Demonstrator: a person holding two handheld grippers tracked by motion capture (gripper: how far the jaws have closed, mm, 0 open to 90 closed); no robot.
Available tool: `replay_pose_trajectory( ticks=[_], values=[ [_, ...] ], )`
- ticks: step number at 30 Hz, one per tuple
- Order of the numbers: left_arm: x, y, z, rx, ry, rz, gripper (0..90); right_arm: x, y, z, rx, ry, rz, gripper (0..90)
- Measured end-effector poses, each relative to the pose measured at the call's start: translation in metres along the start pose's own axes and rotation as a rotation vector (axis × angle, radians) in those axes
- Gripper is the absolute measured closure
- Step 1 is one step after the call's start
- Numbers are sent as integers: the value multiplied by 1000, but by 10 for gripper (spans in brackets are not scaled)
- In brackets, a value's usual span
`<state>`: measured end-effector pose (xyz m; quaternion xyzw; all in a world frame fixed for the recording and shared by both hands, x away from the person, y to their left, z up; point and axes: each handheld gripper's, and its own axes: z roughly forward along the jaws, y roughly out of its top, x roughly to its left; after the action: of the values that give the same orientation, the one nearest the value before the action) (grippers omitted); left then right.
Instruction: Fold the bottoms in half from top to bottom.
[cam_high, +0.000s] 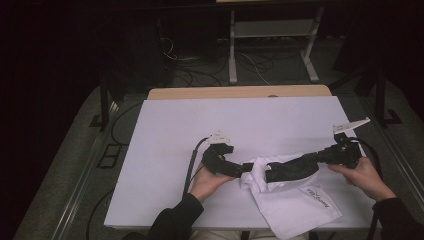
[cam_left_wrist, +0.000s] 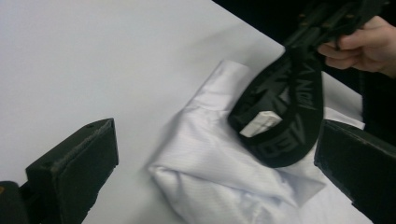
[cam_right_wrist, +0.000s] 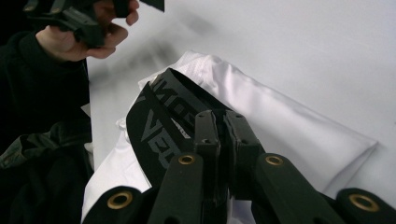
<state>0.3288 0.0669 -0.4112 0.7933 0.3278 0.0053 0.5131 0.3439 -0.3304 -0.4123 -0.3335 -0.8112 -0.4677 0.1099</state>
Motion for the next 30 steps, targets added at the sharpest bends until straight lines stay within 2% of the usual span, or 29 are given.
replay_pose_trajectory(
  ticks=[8,13,21,26,28,30],
  values=[
    [9,1,-5,-24,42,8,0,7,-12,-7,8,8,-8,828],
    [12,3,-8,-25,54,15,0,11,-18,-9,27,34,-28,818],
    [16,3,-11,-30,58,23,0,18,-28,-10,89,75,-66,794],
    [16,3,-11,-29,56,30,0,26,-34,-13,123,87,-79,693],
    [16,3,-11,-29,56,34,0,29,-37,-14,132,112,-93,638],
    [16,3,-11,-28,56,34,0,32,-40,-14,142,132,-87,582]
  ],
)
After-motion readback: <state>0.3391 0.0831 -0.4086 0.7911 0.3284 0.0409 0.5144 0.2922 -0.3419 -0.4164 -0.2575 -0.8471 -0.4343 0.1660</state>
